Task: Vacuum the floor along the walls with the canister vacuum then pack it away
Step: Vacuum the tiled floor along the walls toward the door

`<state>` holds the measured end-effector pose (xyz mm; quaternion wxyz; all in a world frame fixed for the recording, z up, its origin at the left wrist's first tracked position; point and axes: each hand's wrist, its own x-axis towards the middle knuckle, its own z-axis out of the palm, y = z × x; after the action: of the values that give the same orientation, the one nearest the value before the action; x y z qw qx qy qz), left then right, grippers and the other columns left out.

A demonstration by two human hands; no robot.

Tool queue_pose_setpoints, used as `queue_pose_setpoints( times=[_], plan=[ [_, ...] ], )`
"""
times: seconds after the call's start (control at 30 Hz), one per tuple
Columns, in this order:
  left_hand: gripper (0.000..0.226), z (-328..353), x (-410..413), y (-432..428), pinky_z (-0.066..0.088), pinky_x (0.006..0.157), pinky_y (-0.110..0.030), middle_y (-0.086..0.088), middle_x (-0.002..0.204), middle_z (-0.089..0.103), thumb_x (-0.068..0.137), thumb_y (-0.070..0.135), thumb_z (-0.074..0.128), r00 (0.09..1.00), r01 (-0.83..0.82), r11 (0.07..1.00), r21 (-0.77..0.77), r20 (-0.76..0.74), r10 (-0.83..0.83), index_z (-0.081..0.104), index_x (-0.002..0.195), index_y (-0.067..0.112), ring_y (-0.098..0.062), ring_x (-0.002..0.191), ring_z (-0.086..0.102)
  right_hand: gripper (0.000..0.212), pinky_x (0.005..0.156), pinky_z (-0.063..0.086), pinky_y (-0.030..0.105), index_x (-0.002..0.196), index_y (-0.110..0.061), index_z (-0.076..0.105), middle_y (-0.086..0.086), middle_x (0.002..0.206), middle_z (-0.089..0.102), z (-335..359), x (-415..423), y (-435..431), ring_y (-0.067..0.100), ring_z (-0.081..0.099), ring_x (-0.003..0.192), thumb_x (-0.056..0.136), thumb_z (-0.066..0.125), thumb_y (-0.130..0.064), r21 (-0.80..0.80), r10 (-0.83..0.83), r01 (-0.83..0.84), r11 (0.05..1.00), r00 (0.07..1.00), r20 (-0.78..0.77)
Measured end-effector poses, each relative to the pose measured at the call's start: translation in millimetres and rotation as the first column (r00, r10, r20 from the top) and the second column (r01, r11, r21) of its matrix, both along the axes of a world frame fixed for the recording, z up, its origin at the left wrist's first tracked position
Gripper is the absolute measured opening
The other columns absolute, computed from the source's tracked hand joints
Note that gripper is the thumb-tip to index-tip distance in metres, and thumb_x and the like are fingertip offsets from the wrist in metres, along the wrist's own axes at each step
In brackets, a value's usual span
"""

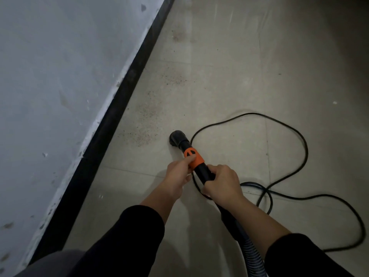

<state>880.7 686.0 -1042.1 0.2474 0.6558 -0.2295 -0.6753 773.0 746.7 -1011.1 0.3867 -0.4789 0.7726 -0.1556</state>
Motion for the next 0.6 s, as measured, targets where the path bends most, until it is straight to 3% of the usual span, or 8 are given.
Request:
queue_pose_setpoints(
  times=[0.07,0.2,0.3,0.37,0.5,0.6],
  plan=[
    [0.016,3,-8,0,0.049,0.081,-0.029,-0.004,0.096,0.064,0.091,0.029,0.066,1.000,0.016,1.000,0.020,-0.010,-0.016,0.062,0.091,0.014,-0.014,0.089,0.060,0.018,0.045,0.030,0.022,0.086,-0.012,0.066,-0.001,0.064,0.051,3,-9,2,0.011,0.046,0.054,0.071,0.065,-0.003,0.006,-0.001,0.001,1.000,1.000,-0.002],
    [0.033,4,-15,-3,0.049,0.090,-0.032,-0.003,0.101,0.065,0.090,0.031,0.067,0.999,0.025,0.999,0.037,-0.021,-0.024,0.061,0.115,0.010,-0.013,0.094,0.061,0.022,0.044,0.034,0.019,0.089,-0.014,0.068,0.000,0.067,0.055,8,-18,-2,0.011,0.049,0.056,0.070,0.068,-0.004,0.026,0.008,-0.008,1.000,1.000,-0.012],
    [0.040,3,-11,-15,0.049,0.095,-0.035,-0.006,0.107,0.066,0.089,0.032,0.069,0.999,0.041,0.999,0.030,-0.023,-0.041,0.061,0.119,0.007,-0.015,0.095,0.061,0.021,0.043,0.034,0.014,0.090,-0.012,0.069,0.001,0.067,0.057,9,-16,-12,0.011,0.050,0.055,0.071,0.069,-0.003,0.043,0.009,-0.009,0.999,1.000,-0.004],
    [0.034,2,-4,-26,0.050,0.094,-0.036,-0.008,0.106,0.065,0.088,0.032,0.069,0.998,0.052,0.998,0.023,-0.018,-0.052,0.063,0.111,0.007,-0.018,0.093,0.060,0.023,0.046,0.038,0.015,0.091,-0.012,0.070,0.006,0.071,0.061,10,-10,-21,0.015,0.054,0.059,0.070,0.070,-0.002,0.041,0.016,-0.015,0.999,1.000,-0.019],
    [0.024,-2,9,-41,0.051,0.083,-0.034,-0.006,0.098,0.064,0.087,0.034,0.070,0.998,0.069,0.997,0.026,-0.010,-0.068,0.062,0.094,0.012,-0.018,0.088,0.060,0.028,0.065,0.051,0.034,0.095,-0.012,0.070,0.011,0.081,0.067,11,4,-34,0.025,0.063,0.073,0.069,0.074,-0.003,0.027,-0.003,0.004,1.000,0.998,-0.055],
    [0.022,-7,15,-44,0.047,0.072,-0.028,-0.006,0.093,0.060,0.088,0.031,0.069,0.996,0.071,0.997,0.029,-0.058,-0.069,0.057,0.076,0.017,-0.019,0.087,0.057,0.031,0.064,0.050,0.032,0.098,-0.013,0.071,0.009,0.082,0.066,10,13,-35,0.024,0.062,0.073,0.068,0.075,-0.003,0.030,-0.022,0.024,0.999,0.998,-0.056]
  ],
)
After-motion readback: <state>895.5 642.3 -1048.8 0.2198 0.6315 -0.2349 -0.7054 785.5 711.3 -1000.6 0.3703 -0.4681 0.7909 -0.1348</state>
